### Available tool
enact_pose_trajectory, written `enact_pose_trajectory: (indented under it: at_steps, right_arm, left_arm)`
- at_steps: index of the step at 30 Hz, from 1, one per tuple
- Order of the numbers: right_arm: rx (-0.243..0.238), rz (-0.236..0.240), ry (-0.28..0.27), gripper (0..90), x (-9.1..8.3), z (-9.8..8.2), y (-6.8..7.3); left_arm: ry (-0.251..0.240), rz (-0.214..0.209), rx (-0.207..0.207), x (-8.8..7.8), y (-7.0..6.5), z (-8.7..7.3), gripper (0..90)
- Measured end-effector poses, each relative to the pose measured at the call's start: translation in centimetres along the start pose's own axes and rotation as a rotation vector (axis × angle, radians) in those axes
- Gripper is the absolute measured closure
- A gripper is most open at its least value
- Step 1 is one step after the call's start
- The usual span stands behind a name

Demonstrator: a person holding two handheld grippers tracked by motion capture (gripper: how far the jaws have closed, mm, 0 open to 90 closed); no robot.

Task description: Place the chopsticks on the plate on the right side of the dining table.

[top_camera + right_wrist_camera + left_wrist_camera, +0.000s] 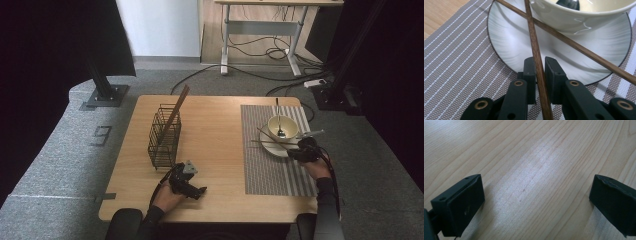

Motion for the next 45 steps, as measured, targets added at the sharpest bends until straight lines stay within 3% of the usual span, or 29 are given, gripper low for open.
enact_pose_trajectory:
  at_steps: [17, 25, 36, 45]
  right_arm:
    - [0.021, -0.128, 0.007, 61.1, 0.0, -0.3, -2.0]
    - [0.03, -0.215, 0.01, 47.8, -0.2, -0.5, -3.2]
    - [0.072, -0.284, -0.037, 38.0, -0.6, -0.8, -4.9]
    - [0.103, -0.32, -0.079, 36.9, -0.5, -1.0, -5.7]
  left_arm:
    - [0.0, 0.0, 0.0, 0.0, 0.0, 0.0, 0.0]
    - [0.0, 0.0, 0.0, 0.0, 0.0, 0.0, 0.0]
    - [0.0, -0.001, 0.001, 0.0, 0.0, 0.0, 0.0]
    - [0.0, -0.001, 0.001, 0.0, 0.0, 0.0, 0.0]
Point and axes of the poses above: each handheld gripper's, and its own axes: x roughly forward along the jaws, z roughly out of its top, y roughly to its left, the point moved 8 cm from there along x, roughly forward along the jaws, and after that the axes turned 5 degrees about -y, right-handed, at the moved point
